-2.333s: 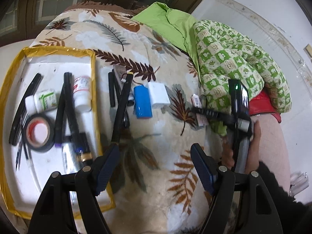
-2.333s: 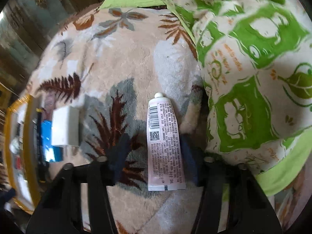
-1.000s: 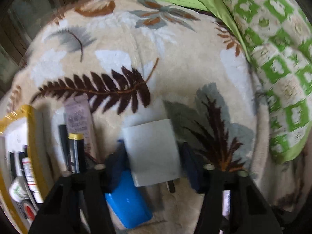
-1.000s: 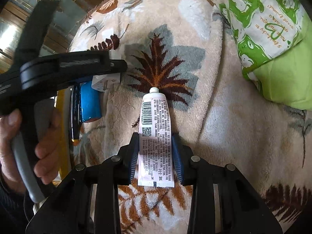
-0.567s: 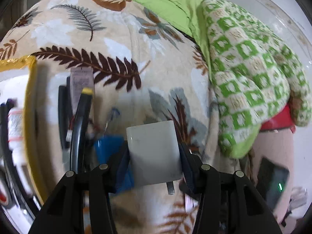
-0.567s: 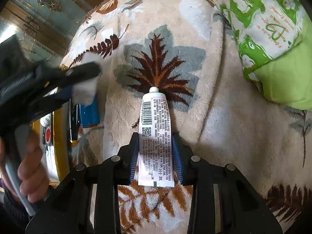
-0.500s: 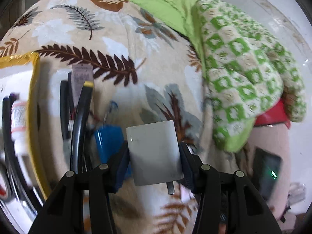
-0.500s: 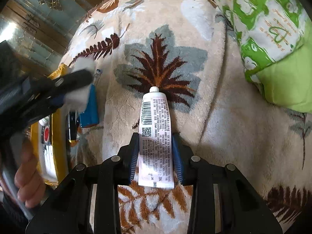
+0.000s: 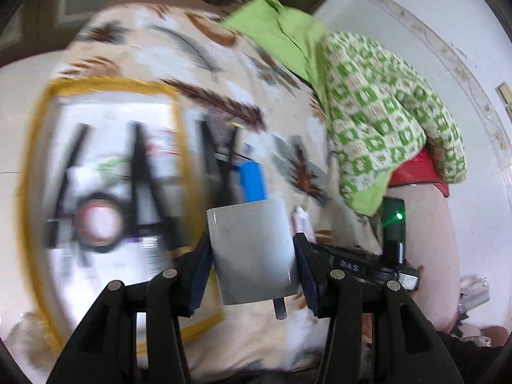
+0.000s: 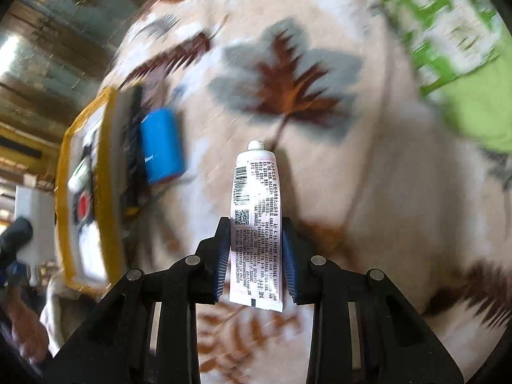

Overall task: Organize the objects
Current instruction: 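Carry the tube and charger plug over the tray and open both tools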

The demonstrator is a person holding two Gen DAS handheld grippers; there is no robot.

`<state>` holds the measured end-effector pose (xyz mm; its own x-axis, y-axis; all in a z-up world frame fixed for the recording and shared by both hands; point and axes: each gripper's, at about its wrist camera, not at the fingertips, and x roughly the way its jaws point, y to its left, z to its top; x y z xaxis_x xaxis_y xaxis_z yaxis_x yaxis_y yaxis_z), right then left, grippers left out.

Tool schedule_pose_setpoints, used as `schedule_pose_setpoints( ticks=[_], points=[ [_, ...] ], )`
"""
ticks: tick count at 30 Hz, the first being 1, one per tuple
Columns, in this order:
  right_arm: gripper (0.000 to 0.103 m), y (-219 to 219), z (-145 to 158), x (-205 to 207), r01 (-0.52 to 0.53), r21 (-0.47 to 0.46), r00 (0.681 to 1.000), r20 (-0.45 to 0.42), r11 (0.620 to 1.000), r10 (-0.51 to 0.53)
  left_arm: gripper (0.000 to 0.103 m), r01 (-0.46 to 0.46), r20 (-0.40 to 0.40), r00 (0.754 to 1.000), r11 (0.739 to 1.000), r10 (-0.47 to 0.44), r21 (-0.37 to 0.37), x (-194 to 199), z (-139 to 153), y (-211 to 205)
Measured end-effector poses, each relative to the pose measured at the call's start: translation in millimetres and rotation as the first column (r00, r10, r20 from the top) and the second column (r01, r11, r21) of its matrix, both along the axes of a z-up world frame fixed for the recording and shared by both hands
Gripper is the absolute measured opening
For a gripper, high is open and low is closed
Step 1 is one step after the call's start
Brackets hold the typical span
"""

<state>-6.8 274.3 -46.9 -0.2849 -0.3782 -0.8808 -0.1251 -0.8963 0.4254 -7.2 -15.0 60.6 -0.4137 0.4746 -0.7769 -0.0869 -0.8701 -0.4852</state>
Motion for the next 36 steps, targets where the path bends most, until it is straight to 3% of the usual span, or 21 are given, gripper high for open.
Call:
schedule_pose_setpoints(
  ticks=[2, 7, 11, 16, 22, 27, 36],
  points=[
    [0.030, -14.7, 2.7, 4.5, -0.022, -0.034, 1.000, 0.004, 0.999, 0.022, 0.050, -0.050, -0.023, 0.999, 0.999, 0.050, -0.013, 7.1, 4.8, -25.4],
    [0.030, -42.8, 25.6, 7.9, -0.067, -0.054, 0.998, -0.024, 0.996, 0.065, 0.050, -0.232, -0.043, 0.971, 0.971, 0.235, 0.063, 31.0, -1.6, -94.4],
    [0.030, -70.1, 59.3, 9.7, -0.120, -0.067, 0.990, -0.085, 0.991, 0.114, 0.050, -0.320, 0.003, 0.947, 0.944, 0.321, 0.079, 39.1, -14.1, -125.6],
    [0.030, -122.0, 78.4, 7.8, -0.207, -0.062, 0.970, -0.144, 0.976, 0.196, 0.050, -0.347, 0.004, 0.938, 0.938, 0.347, 0.020, 42.0, -19.4, -132.6],
    [0.030, -176.4, 73.9, 8.8, -0.315, -0.002, 0.937, -0.159, 0.949, 0.310, 0.050, -0.350, 0.021, 0.937, 0.937, 0.350, 0.000, 39.8, -26.8, -131.3],
    [0.030, -199.3, 66.3, -1.9, -0.368, 0.055, 0.912, -0.176, 0.928, 0.372, 0.050, -0.358, 0.059, 0.932, 0.934, 0.358, -0.010, 36.1, -38.4, -131.6],
    [0.030, -226.1, 42.4, -8.8, -0.420, 0.085, 0.893, -0.137, 0.904, 0.428, 0.050, -0.339, 0.101, 0.933, 0.938, 0.346, -0.077, 29.9, -51.4, -125.1]
  ],
)
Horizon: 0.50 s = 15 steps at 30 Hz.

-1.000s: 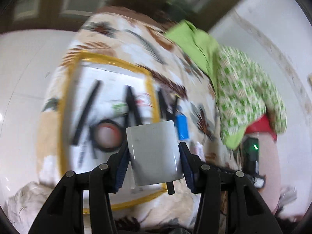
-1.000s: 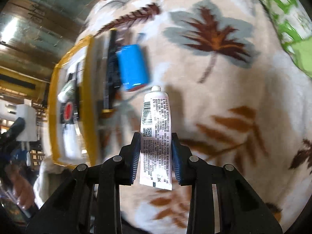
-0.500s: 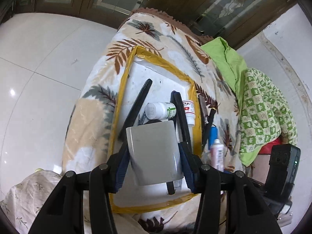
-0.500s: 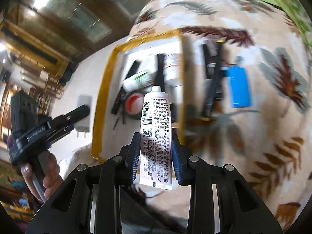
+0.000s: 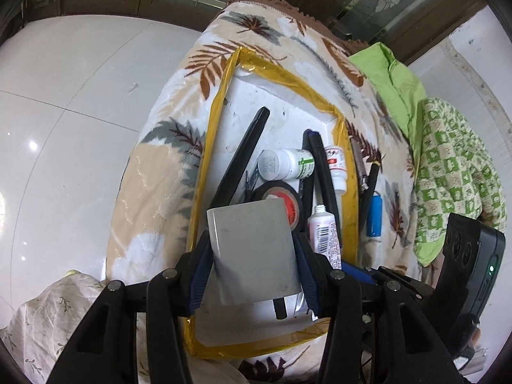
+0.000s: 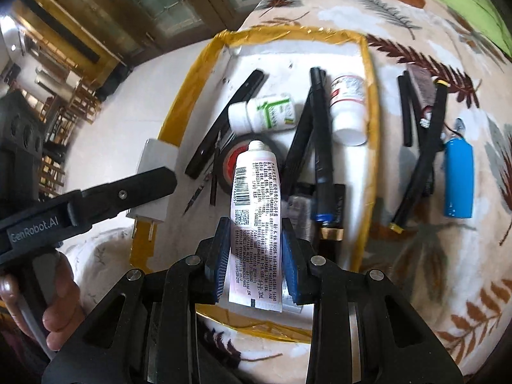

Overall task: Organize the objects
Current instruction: 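Carry the tube and charger plug over the tray and open both tools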

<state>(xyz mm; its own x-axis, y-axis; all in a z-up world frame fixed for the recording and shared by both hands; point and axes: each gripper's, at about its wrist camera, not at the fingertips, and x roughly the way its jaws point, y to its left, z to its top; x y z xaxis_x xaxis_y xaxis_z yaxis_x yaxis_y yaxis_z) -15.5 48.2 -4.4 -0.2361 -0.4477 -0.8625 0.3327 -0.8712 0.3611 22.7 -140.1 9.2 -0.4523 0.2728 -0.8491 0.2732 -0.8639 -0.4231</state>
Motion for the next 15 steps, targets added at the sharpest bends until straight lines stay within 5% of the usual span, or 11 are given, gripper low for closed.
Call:
schedule_pose_setpoints(
  ticks=[15],
  points=[
    [0.030, -9.9, -20.6, 7.0, -0.011, 0.026, 1.000, 0.028, 1.000, 0.010, 0.050, 0.112, 0.072, 0.992, 0.984, -0.103, -0.139, -8.6, -6.3, 25.2]
  ],
)
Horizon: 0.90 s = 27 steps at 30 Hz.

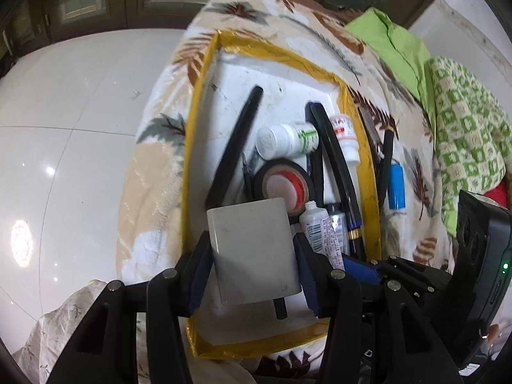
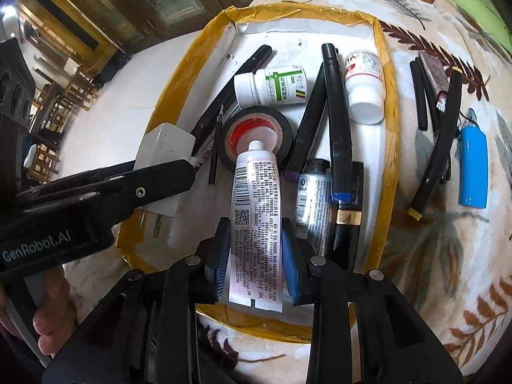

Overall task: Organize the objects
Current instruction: 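Carry the tube and charger plug over the tray and open both tools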

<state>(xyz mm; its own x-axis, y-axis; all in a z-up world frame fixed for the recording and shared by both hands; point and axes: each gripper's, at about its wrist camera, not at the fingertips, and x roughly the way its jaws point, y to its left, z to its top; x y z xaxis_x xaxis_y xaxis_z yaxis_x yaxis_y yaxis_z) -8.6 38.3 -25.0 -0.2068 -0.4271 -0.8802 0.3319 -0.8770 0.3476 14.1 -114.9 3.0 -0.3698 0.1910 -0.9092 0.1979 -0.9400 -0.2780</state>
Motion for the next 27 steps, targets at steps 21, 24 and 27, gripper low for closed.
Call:
schedule_pose_setpoints(
  ticks=[21, 24, 27],
  points=[
    [0.037, -1.3, -11.8, 1.4, 0.021, -0.049, 0.998, 0.060, 0.999, -0.018, 0.056, -0.031, 0.060, 0.998, 0.989, 0.022, 0.144, -2.2, -14.1, -6.9],
    [0.037, -1.8, -7.5, 2.6, 0.014, -0.050, 0.999, 0.049, 0.999, -0.011, 0.056, -0.054, 0.042, 0.998, 0.981, 0.047, 0.187, 1.4, -12.5, -12.1],
    [0.037, 6.6, 3.6, 0.1, 0.026, -0.081, 0.999, 0.036, 0.996, -0.023, 0.057, -0.078, -0.001, 0.997, 0.974, 0.080, 0.212, 5.4, -5.4, -17.7]
  ],
)
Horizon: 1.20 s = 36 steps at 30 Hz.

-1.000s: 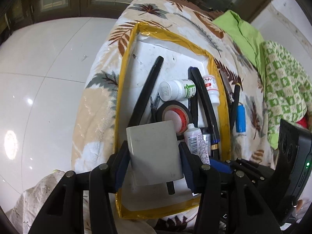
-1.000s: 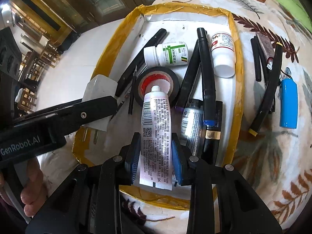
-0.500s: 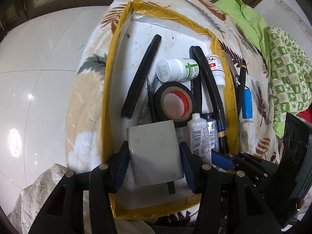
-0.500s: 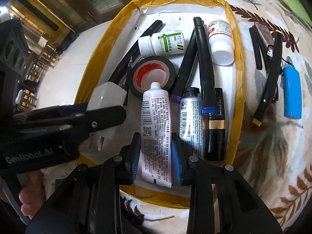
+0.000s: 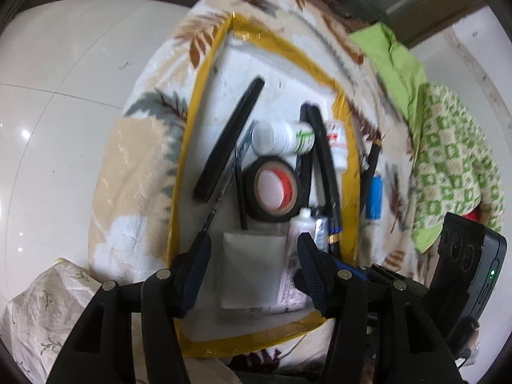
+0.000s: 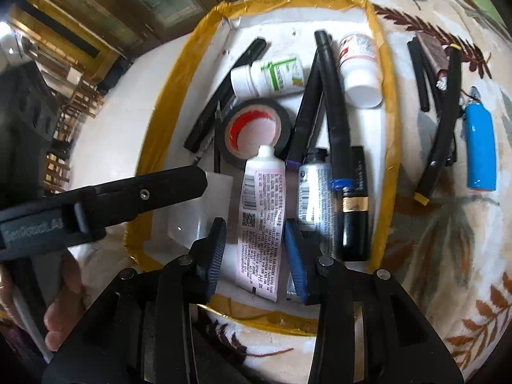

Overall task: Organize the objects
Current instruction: 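Carry the tube and charger plug over the tray and open both tools, then reach the right tool to the blue wired battery and grasp it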

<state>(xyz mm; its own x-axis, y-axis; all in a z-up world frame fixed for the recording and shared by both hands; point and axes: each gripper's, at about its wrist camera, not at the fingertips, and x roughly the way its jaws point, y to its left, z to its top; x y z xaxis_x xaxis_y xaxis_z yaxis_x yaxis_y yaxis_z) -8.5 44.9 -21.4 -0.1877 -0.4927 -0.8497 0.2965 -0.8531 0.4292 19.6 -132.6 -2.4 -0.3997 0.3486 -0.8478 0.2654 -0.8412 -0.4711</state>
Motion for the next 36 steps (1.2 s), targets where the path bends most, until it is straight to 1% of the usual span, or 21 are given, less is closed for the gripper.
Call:
schedule_pose_setpoints(
  ticks=[4, 6, 8, 10, 11, 13, 15, 17, 18, 19, 22, 24, 27, 29, 33, 36],
  points=[
    [0.037, 26.0, 30.0, -0.4, 0.024, -0.011, 0.997, -0.078, 1.000, -0.025, 0.059, -0.055, -0.089, 0.994, 0.998, 0.055, 0.005, 7.2, 15.3, -8.5],
    [0.037, 46.7, 40.9, -0.5, 0.053, -0.001, 0.992, -0.115, 0.999, -0.053, 0.059, -0.064, -0.137, 0.988, 0.998, 0.064, 0.003, 9.3, 23.7, -9.5],
    [0.037, 77.0, 42.4, 0.1, 0.098, 0.006, 0.987, -0.127, 0.995, -0.096, 0.059, -0.064, -0.177, 0.982, 0.998, 0.061, -0.011, 11.2, 30.9, -7.1],
    [0.037, 106.1, 35.6, -0.4, 0.162, 0.010, 0.981, -0.109, 0.987, -0.160, 0.059, -0.050, -0.204, 0.978, 0.999, 0.045, -0.022, 11.5, 36.3, 0.1],
    [0.037, 112.3, 33.1, -4.2, 0.189, 0.011, 0.977, -0.099, 0.982, -0.187, 0.059, -0.044, -0.215, 0.976, 0.999, 0.039, -0.020, 12.4, 39.0, 2.9],
    [0.037, 136.6, 22.5, -7.1, 0.245, 0.007, 0.967, -0.079, 0.969, -0.244, 0.059, -0.059, -0.219, 0.974, 0.998, 0.060, 0.012, 16.0, 43.4, 6.5],
    [0.037, 143.6, 13.3, -13.6, 0.273, 0.021, 0.960, -0.067, 0.962, -0.271, 0.059, -0.062, -0.210, 0.975, 0.994, 0.080, 0.087, 18.9, 44.7, 13.3],
    [0.037, 148.5, 5.8, -27.6, 0.286, 0.036, 0.957, -0.057, 0.958, -0.284, 0.059, -0.036, -0.212, 0.975, 0.988, 0.068, 0.151, 21.4, 44.0, 25.6],
    [0.037, 154.3, 2.5, -30.0, 0.289, 0.039, 0.957, -0.053, 0.957, -0.287, 0.059, -0.010, -0.228, 0.973, 0.989, 0.044, 0.147, 23.0, 44.9, 34.1],
    [0.037, 160.4, -1.0, -33.1, 0.291, 0.044, 0.956, -0.053, 0.956, -0.289, 0.059, 0.009, -0.244, 0.970, 0.992, 0.021, 0.123, 24.5, 46.2, 41.6],
    [0.037, 156.3, -3.1, -52.0, 0.307, 0.066, 0.950, -0.075, 0.949, -0.302, 0.059, 0.057, -0.279, 0.959, 0.998, -0.048, 0.026, 27.3, 46.6, 59.2],
    [0.037, 152.5, -4.7, -60.4, 0.310, 0.079, 0.949, -0.086, 0.948, -0.303, 0.059, 0.078, -0.279, 0.958, 0.997, -0.070, 0.016, 26.8, 45.1, 63.6],
    [0.037, 144.9, -9.9, -70.8, 0.305, 0.129, 0.950, -0.108, 0.943, -0.293, 0.059, 0.085, -0.271, 0.959, 0.996, -0.085, -0.014, 24.2, 42.8, 67.9],
    [0.037, 143.6, -16.9, -76.8, 0.301, 0.132, 0.952, -0.095, 0.945, -0.290, 0.059, 0.092, -0.267, 0.959, 0.995, -0.095, -0.024, 24.1, 41.1, 70.1],
    [0.036, 142.1, -16.4, -74.8, 0.292, 0.154, 0.954, -0.115, 0.944, -0.277, 0.059, 0.109, -0.256, 0.959, 0.993, -0.118, -0.048, 23.9, 36.8, 77.3],
    [0.036, 146.5, -14.0, -65.2, 0.298, 0.173, 0.953, -0.108, 0.939, -0.283, 0.059, 0.128, -0.252, 0.957, 0.989, -0.144, -0.081, 23.6, 36.7, 83.6]
  ],
)
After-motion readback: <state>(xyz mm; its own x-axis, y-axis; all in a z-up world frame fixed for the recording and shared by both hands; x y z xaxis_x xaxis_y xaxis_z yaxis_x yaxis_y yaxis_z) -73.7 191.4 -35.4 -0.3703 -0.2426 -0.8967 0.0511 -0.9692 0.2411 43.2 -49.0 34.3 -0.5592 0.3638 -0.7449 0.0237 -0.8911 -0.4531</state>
